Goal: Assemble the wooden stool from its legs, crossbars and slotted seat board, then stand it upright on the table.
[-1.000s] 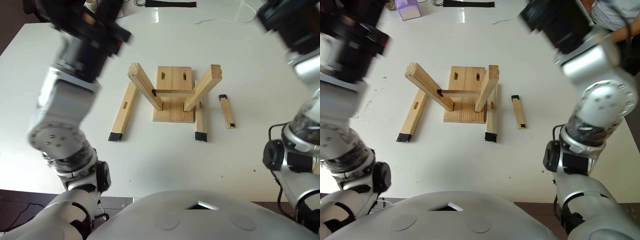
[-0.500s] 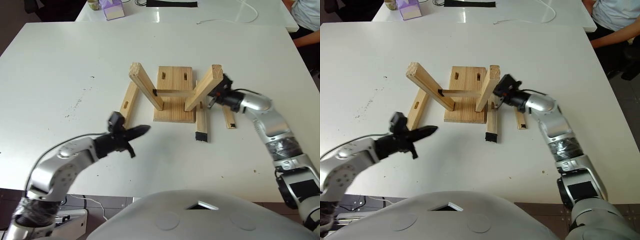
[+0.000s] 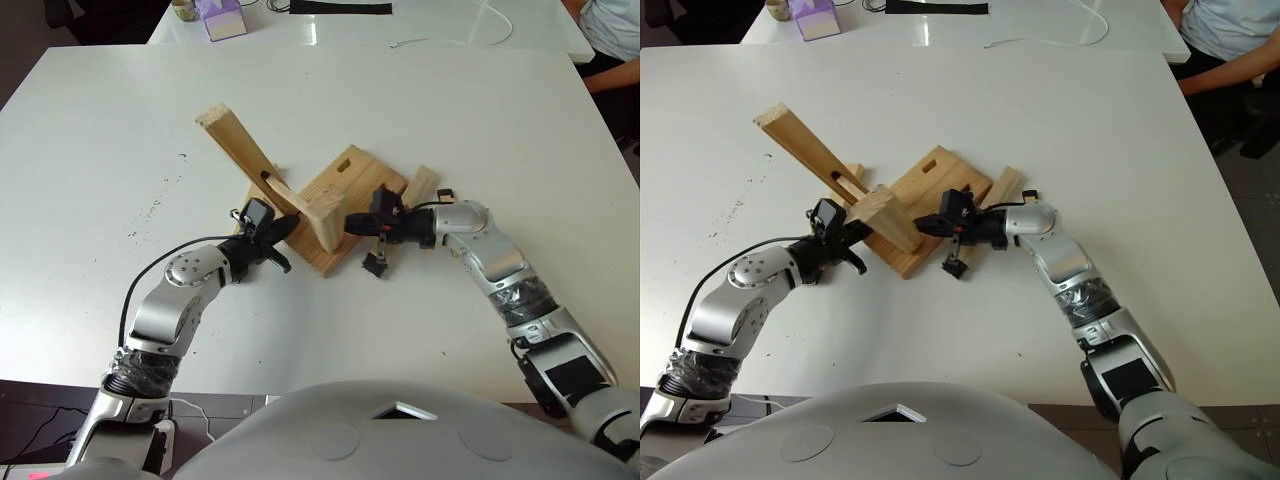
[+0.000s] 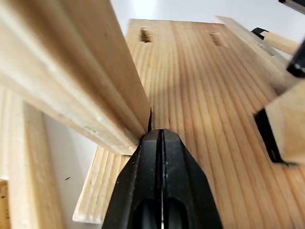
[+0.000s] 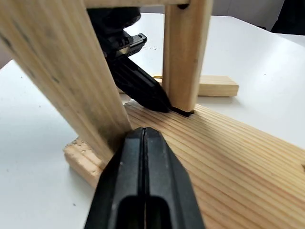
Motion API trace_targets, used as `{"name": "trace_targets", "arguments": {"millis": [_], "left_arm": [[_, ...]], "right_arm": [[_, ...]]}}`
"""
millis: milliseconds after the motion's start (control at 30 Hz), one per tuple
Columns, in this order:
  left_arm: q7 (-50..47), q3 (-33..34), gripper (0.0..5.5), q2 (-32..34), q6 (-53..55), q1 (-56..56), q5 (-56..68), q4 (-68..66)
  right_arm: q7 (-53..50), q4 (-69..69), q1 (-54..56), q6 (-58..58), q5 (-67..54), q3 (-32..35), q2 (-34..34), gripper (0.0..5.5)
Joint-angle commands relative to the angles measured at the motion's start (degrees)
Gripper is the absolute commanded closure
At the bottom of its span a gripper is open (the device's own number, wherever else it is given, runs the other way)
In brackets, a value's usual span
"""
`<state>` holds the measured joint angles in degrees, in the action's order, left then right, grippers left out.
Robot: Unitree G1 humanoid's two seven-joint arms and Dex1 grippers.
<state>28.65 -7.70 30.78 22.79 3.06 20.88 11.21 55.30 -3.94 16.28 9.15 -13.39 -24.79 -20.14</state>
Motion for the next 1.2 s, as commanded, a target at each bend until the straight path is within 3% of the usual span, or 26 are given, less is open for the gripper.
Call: {"name": "trace_targets", "arguments": {"millis": [33,200,300,433,567,700,933,1200], "left_arm": [[-3.43,3.51,5.50,-1.61,0.05,-0.29,-2.26,-2.96],[-6.50,12.41,5.50,-4.01,3.33,4.92,3.68,6.19],[-6.25,18.54,5.50,-5.02,8.53,10.11,13.22,15.46],[-2.61,22.01,5.50,-3.64,14.46,15.69,24.32,21.54],[8.31,16.87,5.50,3.86,15.53,25.15,23.73,26.65],[8.95,8.24,5.50,6.01,14.66,22.16,15.07,21.95],[1.67,0.07,5.50,0.24,14.53,15.76,5.28,14.67],[-2.83,1.36,5.50,-2.86,13.89,12.40,2.34,10.69]], "right_arm": [[-3.30,7.61,-4.07,5.22,-1.40,1.63,0.29,5.47],[-4.79,6.18,-0.23,5.95,-1.72,11.04,-4.57,5.47],[-8.79,-7.77,7.85,-1.34,4.99,12.90,-6.19,5.47],[-14.89,-28.60,18.64,-11.12,12.38,11.36,-2.26,5.47],[-15.68,-46.81,28.46,-16.13,15.77,10.35,2.10,5.47],[-12.77,-60.85,33.75,-18.01,18.94,9.28,5.58,5.47],[-1.52,-65.24,31.46,-20.84,22.34,5.94,7.86,5.47],[9.70,-60.79,25.79,-24.45,25.63,0.29,2.26,5.47]]}}
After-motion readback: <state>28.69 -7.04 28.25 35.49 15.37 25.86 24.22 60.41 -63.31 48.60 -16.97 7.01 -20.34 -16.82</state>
